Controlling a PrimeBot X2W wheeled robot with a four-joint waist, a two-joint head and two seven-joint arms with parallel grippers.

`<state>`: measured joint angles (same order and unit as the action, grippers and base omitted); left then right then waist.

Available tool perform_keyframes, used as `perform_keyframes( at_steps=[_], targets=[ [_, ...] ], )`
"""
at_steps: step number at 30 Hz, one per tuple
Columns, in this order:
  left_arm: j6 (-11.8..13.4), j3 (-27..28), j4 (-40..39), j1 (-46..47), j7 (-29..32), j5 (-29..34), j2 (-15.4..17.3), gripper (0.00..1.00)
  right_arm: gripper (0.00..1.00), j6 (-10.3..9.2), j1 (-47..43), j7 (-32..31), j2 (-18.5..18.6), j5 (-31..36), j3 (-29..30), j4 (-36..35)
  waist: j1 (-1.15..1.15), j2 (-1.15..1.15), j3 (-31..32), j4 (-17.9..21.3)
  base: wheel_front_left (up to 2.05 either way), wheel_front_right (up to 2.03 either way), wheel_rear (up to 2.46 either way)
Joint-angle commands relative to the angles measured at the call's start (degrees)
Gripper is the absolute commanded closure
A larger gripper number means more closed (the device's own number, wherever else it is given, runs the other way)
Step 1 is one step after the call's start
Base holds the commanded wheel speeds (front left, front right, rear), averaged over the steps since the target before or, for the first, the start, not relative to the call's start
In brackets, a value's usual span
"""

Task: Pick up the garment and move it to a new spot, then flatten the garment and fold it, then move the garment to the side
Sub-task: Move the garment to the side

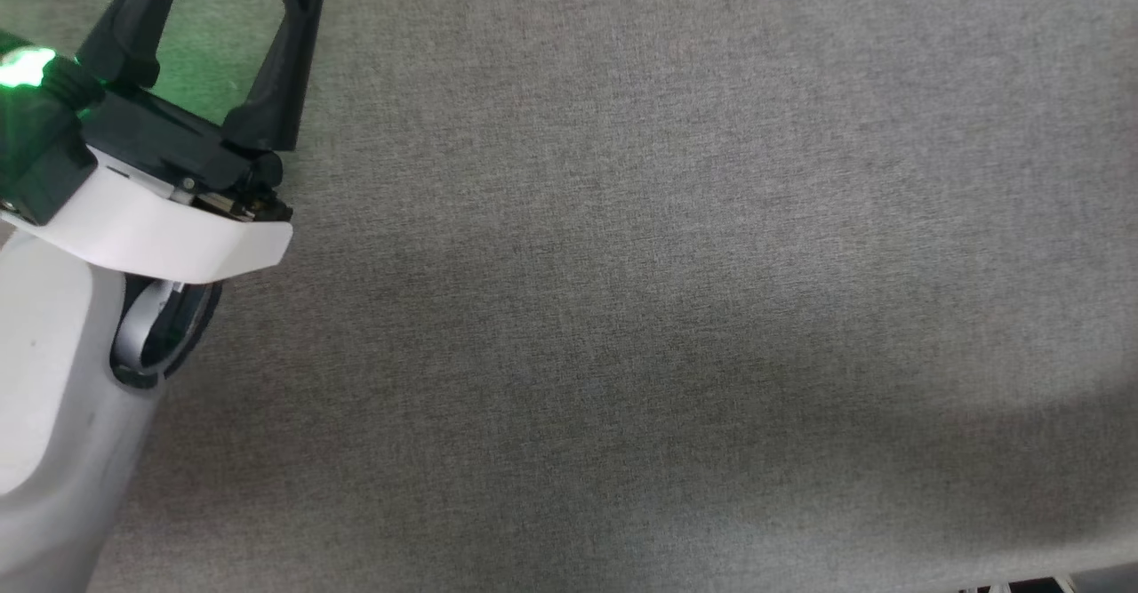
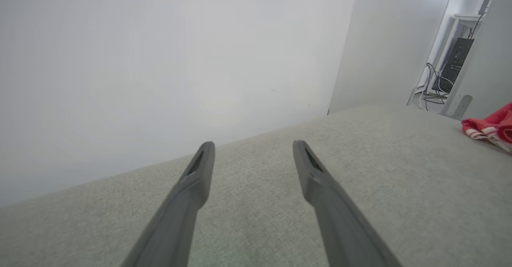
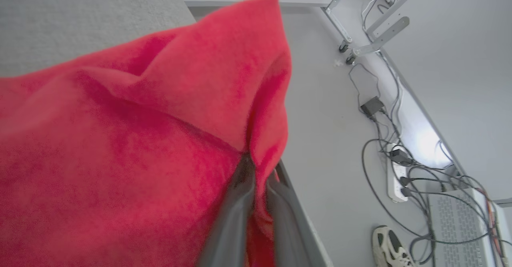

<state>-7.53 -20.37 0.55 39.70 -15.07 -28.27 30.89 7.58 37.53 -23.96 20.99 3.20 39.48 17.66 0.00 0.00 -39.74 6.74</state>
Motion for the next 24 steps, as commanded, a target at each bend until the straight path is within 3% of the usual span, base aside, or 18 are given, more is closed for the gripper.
perform_keyframes(
  at_steps=[1,7,8,9,10,18,22,24],
  targets=[
    [0.14,0.16,-0.2,0.8,-0.11,-0.29,0.5,0.0,1.0,-0.18,1.12,1.06,-0.07,1.51,0.45,0.87,0.0,0.0,-0.81,0.22,0.0,0.0,0.0],
    [0.14,0.38,0.15,0.65,-0.11,0.16,0.93,0.0,1.0,-0.17,6.74,7.57,-2.17,8.18,4.17,6.8,0.0,0.0,-0.36,0.05,0.0,0.0,0.0],
    [0.14,0.6,0.32,0.15,-0.11,0.24,0.78,0.0,0.93,-0.16,7.13,8.82,-2.12,8.92,3.84,7.21,0.0,0.0,0.09,0.03,0.0,0.0,0.0],
    [0.14,0.77,0.58,-0.43,-0.1,0.31,0.55,0.0,0.55,-0.16,7.39,9.81,-2.52,9.36,3.5,7.66,0.0,0.0,0.71,0.0,0.0,0.0,0.0],
    [0.14,0.93,0.8,-1.06,-0.11,0.42,0.33,0.0,0.0,-0.16,7.45,10.71,-2.84,9.43,3.19,8.12,0.0,0.0,1.44,-0.04,0.0,0.0,0.0],
    [0.13,3.13,3.72,-8.23,-0.1,1.45,-4.01,0.0,0.0,-0.16,3.32,16.13,-1.35,6.73,-5.03,11.36,0.0,0.0,10.62,-2.12,0.0,0.0,0.0],
    [0.14,4.09,5.59,-12.16,-0.1,1.67,-5.72,0.0,0.0,-0.17,0.66,17.44,-1.68,3.09,-11.19,11.79,0.0,0.0,14.86,-3.2,0.0,0.0,0.0],
    [0.13,4.74,6.95,-15.11,-0.1,2.02,-6.93,0.0,0.0,-0.16,-2.21,18.82,-1.87,1.27,-18.26,11.61,0.0,0.0,17.9,-3.85,0.0,0.0,0.0]
  ],
)
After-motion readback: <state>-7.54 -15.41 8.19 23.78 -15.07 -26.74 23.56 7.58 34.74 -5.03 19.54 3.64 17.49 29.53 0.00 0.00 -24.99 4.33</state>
